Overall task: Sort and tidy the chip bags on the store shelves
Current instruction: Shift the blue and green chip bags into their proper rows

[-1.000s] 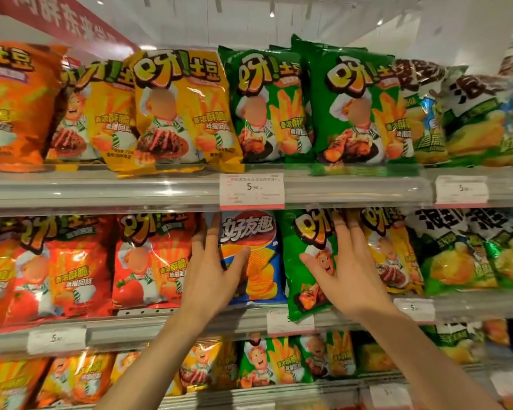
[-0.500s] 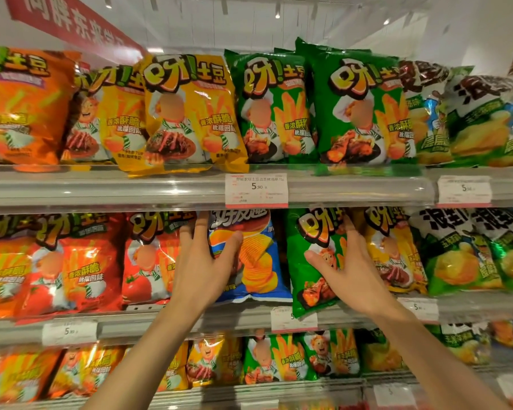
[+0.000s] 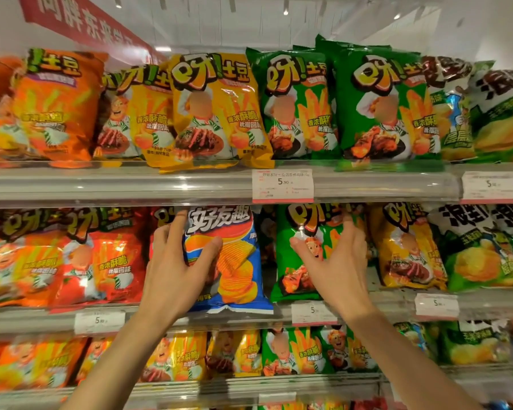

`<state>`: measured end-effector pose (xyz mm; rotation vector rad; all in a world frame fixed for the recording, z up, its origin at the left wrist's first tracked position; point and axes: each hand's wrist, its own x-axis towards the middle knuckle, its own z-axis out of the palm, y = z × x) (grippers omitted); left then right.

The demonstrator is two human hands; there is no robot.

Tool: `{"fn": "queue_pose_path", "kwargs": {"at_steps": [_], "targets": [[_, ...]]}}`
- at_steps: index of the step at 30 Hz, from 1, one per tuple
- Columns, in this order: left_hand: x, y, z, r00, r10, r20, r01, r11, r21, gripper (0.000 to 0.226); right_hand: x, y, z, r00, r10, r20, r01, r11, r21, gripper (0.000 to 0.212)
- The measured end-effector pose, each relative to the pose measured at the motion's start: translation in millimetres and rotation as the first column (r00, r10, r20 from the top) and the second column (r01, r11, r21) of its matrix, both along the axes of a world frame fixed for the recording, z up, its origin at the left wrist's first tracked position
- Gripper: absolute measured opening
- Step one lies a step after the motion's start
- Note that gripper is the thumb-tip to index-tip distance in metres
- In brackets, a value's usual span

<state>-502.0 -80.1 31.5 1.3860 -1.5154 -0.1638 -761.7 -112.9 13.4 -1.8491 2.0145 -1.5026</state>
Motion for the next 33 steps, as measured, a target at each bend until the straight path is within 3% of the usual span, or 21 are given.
{"fn": "queue_pose_path", "kwargs": {"at_steps": [8,12,16,20,33], "targets": [[32,14,-2,1.0,0.006,-0.027,-0.006,1.0,-0.004,0.082,68,-17,-14,0.988,-0.137,-0.067,0.137,0.991,0.003,0.109],[41,18,-4,0.999,-0.014,-0.041,0.014,1.0,-0.014,0.082,78,-25,-20,0.982,-0.134,-0.136,0.145,0.987,0.068,0.101],[42,20,-7,0.999,-0.019,-0.042,0.018,1.0,-0.026,0.081,76,-24,-24,0.991,-0.087,-0.103,0.094,0.994,0.064,0.104],[33,20,-9,0.998,-0.033,-0.044,0.033,0.999,-0.01,0.081,62,-16,-20,0.997,0.003,-0.074,0.0,0.999,0.045,0.099],[-52,13,-14,0.988,-0.136,-0.073,0.132,0.99,-0.053,0.079,-61,26,11,0.931,0.05,-0.363,-0.023,0.997,0.076,0.07]]}}
